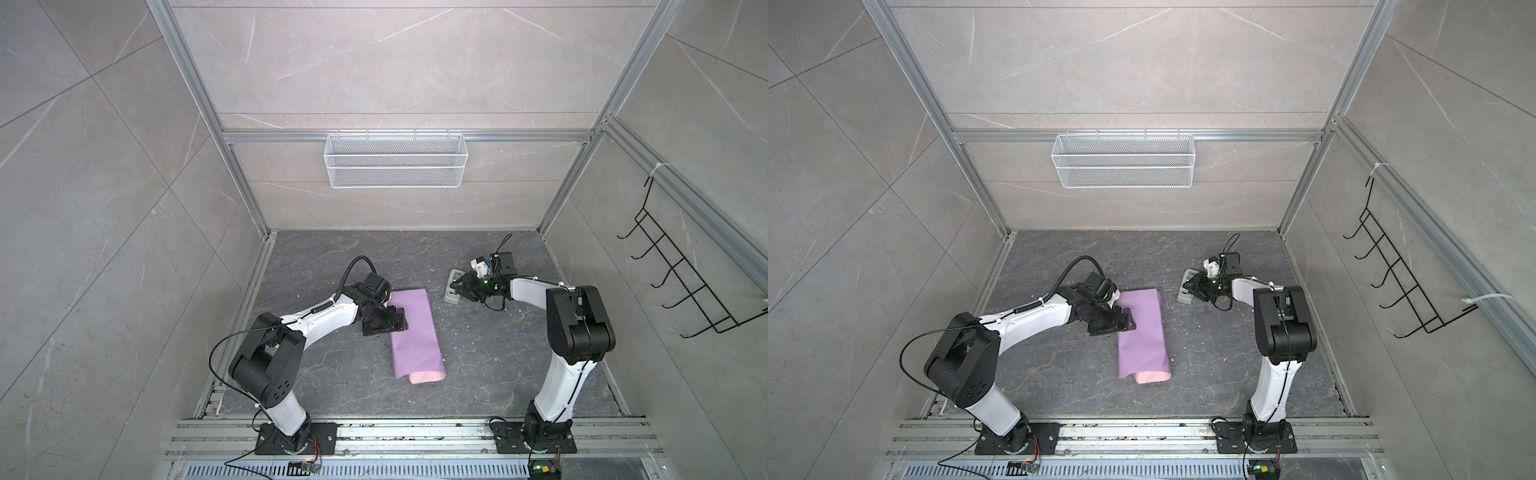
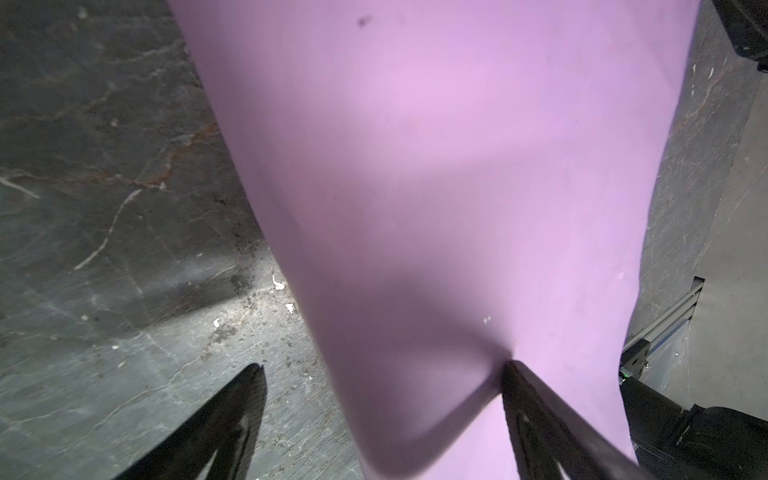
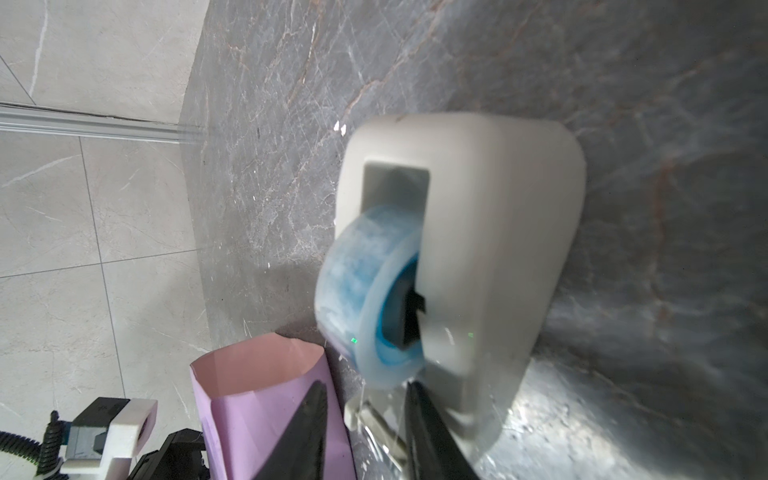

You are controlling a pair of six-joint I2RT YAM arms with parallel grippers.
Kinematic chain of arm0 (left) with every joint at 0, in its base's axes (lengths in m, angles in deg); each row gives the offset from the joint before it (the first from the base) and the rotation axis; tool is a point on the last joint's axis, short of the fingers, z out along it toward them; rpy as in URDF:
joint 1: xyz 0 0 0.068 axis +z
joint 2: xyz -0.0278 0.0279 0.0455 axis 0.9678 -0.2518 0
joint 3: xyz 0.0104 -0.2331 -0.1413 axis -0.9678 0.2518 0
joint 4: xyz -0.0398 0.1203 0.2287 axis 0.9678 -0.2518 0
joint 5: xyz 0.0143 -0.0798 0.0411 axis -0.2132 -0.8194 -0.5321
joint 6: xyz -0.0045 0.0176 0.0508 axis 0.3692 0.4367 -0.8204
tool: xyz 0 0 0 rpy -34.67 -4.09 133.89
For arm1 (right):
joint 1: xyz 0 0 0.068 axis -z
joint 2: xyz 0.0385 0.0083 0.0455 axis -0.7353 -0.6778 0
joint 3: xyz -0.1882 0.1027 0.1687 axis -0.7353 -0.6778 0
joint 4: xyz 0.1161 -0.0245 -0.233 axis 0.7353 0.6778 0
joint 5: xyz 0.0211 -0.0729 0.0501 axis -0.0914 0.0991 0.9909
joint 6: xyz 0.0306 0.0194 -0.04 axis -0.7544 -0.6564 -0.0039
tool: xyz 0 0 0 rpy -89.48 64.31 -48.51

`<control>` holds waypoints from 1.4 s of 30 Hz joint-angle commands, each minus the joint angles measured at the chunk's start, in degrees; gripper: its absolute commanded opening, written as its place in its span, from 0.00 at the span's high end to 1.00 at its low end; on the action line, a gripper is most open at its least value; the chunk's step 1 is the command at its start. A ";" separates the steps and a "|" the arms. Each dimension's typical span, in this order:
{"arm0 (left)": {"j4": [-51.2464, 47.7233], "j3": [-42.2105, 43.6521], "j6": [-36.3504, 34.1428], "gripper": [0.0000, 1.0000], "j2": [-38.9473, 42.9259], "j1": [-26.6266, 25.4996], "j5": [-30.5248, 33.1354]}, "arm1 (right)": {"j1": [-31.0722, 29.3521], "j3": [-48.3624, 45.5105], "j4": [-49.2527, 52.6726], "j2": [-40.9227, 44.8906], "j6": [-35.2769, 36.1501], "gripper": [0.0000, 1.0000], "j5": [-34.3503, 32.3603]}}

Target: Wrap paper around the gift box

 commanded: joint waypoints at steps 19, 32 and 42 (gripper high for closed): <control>-4.28 2.02 -1.62 0.10 -2.45 0.26 4.60 | -2.45 -3.07 4.87 -3.52 -3.19 0.68 -1.79; -4.33 2.05 -1.62 0.10 -2.20 0.26 4.65 | -2.50 -5.55 -0.21 -3.03 -6.08 0.70 -0.23; -4.39 2.01 -1.69 0.10 -2.09 0.27 4.60 | -1.55 -8.05 -3.54 -1.48 -7.16 0.71 0.54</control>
